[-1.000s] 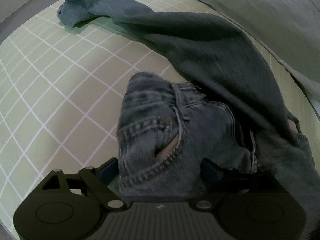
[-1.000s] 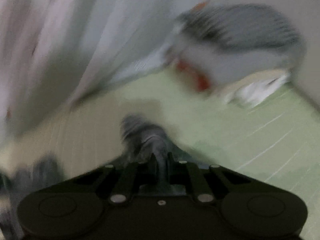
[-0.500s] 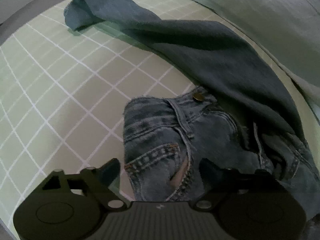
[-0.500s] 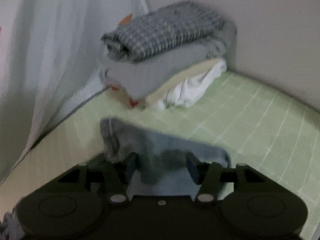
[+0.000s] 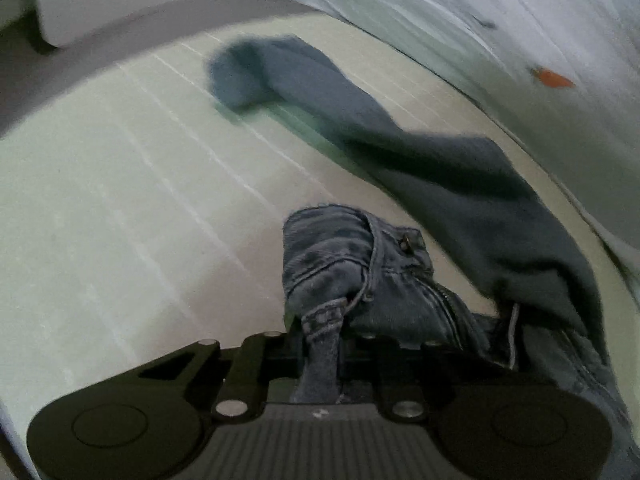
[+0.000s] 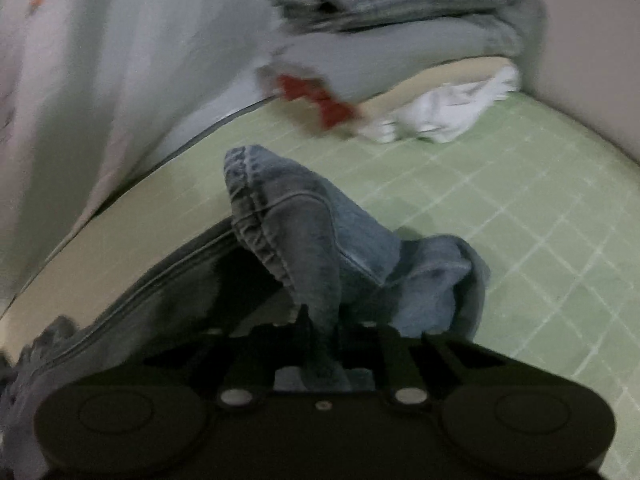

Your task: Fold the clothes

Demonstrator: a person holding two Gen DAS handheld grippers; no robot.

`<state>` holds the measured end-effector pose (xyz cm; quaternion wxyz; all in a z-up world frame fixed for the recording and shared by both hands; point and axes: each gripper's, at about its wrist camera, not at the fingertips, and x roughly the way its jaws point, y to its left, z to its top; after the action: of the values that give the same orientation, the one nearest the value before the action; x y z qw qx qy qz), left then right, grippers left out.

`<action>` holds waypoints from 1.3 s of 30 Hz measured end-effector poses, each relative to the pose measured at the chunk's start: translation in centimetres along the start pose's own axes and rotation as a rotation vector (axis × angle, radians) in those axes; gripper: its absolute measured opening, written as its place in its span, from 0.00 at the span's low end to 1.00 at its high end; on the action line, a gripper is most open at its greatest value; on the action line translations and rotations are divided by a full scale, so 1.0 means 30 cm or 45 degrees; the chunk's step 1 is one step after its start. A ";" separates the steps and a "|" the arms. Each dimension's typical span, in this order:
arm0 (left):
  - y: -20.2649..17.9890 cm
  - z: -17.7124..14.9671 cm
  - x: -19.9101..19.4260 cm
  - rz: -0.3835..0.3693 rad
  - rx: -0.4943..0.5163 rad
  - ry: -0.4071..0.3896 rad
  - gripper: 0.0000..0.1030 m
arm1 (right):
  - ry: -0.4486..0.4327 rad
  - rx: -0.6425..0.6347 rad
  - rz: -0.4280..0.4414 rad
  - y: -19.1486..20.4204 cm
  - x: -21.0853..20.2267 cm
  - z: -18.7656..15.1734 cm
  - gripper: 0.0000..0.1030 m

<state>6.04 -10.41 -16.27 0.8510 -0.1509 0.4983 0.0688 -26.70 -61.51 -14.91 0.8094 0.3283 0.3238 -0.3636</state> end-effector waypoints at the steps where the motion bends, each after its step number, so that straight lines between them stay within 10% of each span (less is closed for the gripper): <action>1: 0.046 0.017 -0.009 0.018 -0.040 -0.014 0.16 | 0.018 -0.012 0.034 0.021 -0.003 -0.016 0.11; 11: 0.434 0.140 -0.119 0.330 -0.306 -0.080 0.21 | 0.242 -0.175 0.497 0.339 -0.040 -0.202 0.10; 17: 0.411 0.072 -0.181 0.244 -0.265 -0.119 0.27 | 0.244 -0.190 0.638 0.377 -0.091 -0.198 0.10; 28: 0.314 0.021 -0.251 0.212 -0.186 -0.250 0.36 | 0.052 0.668 0.819 -0.065 -0.114 0.036 0.07; 33: 0.215 -0.007 -0.262 0.163 -0.119 -0.274 0.40 | 0.001 1.049 0.702 -0.213 -0.025 0.066 0.10; 39: 0.046 -0.081 -0.199 0.045 -0.037 -0.164 0.44 | -0.063 0.716 0.327 -0.182 -0.030 0.120 0.35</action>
<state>0.71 -9.70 -12.46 0.8778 -0.1495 0.4439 0.1005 -30.52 -66.78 -13.78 0.7337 0.5687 0.1467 -0.3417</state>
